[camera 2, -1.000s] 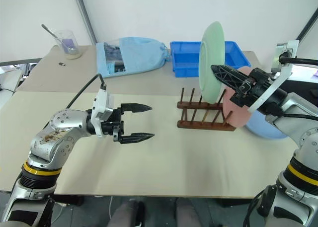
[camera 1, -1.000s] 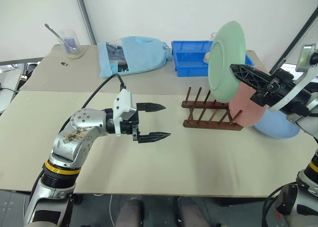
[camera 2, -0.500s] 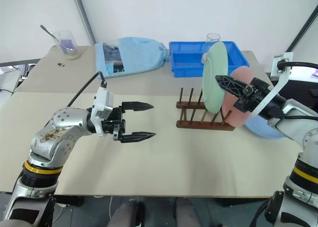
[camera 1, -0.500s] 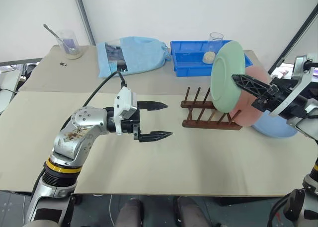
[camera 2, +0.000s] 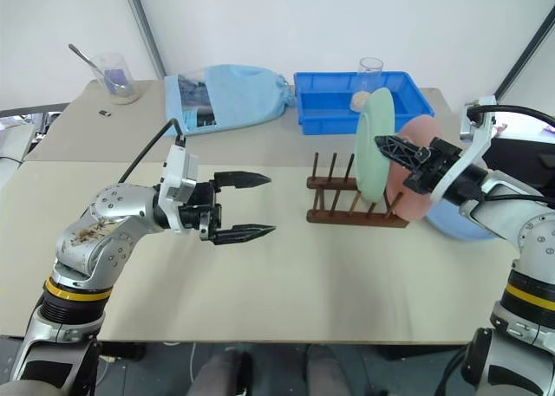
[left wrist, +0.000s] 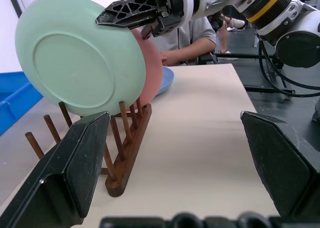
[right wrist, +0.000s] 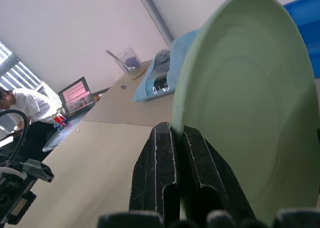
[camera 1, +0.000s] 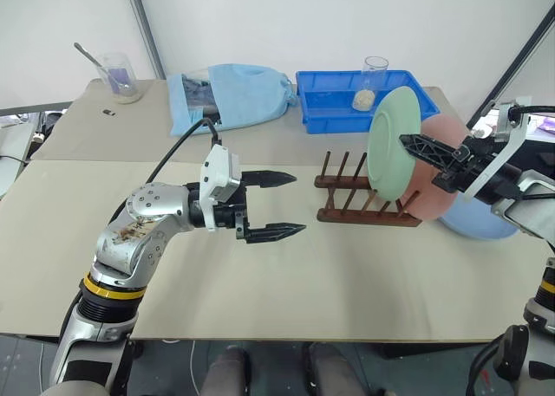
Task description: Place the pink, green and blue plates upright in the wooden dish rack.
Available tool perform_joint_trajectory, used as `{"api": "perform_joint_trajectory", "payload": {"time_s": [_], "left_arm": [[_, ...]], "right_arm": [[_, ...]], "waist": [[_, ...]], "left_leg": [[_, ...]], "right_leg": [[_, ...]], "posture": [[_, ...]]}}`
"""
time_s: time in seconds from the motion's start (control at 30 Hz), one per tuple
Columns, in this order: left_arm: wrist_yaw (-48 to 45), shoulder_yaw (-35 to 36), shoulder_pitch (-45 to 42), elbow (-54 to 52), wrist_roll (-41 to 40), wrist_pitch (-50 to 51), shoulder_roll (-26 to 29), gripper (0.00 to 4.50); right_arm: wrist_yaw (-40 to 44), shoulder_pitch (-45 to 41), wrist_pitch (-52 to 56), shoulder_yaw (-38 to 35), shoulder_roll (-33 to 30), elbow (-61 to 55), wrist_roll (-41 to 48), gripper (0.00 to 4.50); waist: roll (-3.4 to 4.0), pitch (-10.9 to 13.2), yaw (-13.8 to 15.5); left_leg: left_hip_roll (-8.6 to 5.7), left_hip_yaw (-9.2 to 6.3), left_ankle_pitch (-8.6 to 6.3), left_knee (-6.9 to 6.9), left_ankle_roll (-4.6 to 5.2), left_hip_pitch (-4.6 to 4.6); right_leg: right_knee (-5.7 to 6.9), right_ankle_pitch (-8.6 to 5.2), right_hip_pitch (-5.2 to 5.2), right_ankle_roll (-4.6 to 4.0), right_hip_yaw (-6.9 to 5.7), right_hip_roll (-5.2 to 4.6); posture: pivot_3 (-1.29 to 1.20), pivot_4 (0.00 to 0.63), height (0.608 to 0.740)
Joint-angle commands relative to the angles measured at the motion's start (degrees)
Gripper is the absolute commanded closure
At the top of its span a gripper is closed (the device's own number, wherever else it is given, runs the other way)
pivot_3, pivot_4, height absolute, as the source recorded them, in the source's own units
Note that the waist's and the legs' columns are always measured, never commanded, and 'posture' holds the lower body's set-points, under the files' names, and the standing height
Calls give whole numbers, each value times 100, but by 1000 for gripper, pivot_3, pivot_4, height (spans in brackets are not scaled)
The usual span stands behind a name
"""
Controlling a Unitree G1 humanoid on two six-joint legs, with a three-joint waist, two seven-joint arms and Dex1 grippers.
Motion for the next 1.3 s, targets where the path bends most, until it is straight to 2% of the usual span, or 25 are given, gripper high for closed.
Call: {"api": "perform_joint_trajectory", "payload": {"time_s": [0.03,0.17,0.33,0.5,0.57,0.63,0.73,0.83,0.93,1.03,1.13,1.3], "left_arm": [[40,127,-110,-90,-61,-67,-8,0],[65,98,-106,-68,-12,-85,-16,0],[92,68,-119,-86,-34,-9,-21,0],[54,-51,-155,-119,53,-67,-30,0],[31,-150,-177,-184,157,-214,-70,0],[-2,-222,-193,-264,176,-220,-90,0],[-112,-346,-240,-337,112,-159,-105,0],[-202,-476,-338,-324,93,-189,-191,0],[-357,-680,-445,-311,142,-221,-256,0],[-442,-829,-563,-244,150,-214,-370,0],[-410,-961,-673,-131,325,-368,-527,0],[-324,-1011,-688,-134,444,-382,-678,0]], "right_arm": [[-80,-159,-129,-47,-80,-111,-50,3069],[-94,-298,-293,-45,-204,-184,-300,1713],[134,-461,-513,-134,-651,-294,-645,18],[843,-253,-797,-360,-1560,-578,-1057,18],[1445,462,-1023,-691,-2073,-949,-1512,18],[1843,1243,-1157,-1144,-2324,-1247,-1877,18],[2309,2416,-1173,-1928,-2304,-1673,-2276,18],[2685,3533,-1608,-2090,-2146,-2007,-2969,18],[2874,4377,-2547,-1621,-2071,-1874,-4008,18],[2746,4413,-3650,-698,-2201,-1007,-5090,18],[2585,3742,-4396,192,-2256,104,-5790,18],[2774,2460,-4956,1398,-2043,1514,-6350,18]], "waist": [[0,0,2],[0,0,4],[0,0,11],[2,1,40],[2,1,88],[1,1,80],[1,1,79],[2,0,78],[2,-1,35],[3,-1,-19],[5,-1,-36],[8,-3,-84]], "left_leg": [[0,0,0,0,0,0],[-1,0,0,0,0,-3],[-1,0,0,0,0,-7],[-1,0,0,0,0,-10],[-4,0,0,-1,0,-12],[-6,-2,-1,0,1,-14],[-9,1,-2,2,1,-16],[-9,1,-1,8,1,-12],[-8,2,-1,12,0,0],[-8,17,0,14,-1,14],[-10,24,0,16,-2,28],[-13,20,0,0,-1,25]], "right_leg": [[0,0,0,0,0,0],[-1,0,-1,0,0,0],[-2,0,-4,1,0,-1],[-5,-2,-6,0,-1,-2],[-6,-5,-6,2,-2,-4],[-7,-21,-2,0,-3,-5],[-7,-16,1,11,2,-9],[0,-15,2,13,4,-8],[1,-33,12,-16,5,-6],[1,-31,14,-14,16,-9],[-1,-30,21,-14,17,-11],[4,-35,16,-23,24,-5]], "posture": [[0,150,740],[0,150,740],[0,150,740],[0,150,740],[0,150,740],[0,150,740],[0,150,740],[0,150,740],[0,150,740],[0,150,740],[0,150,740],[0,150,740]]}}
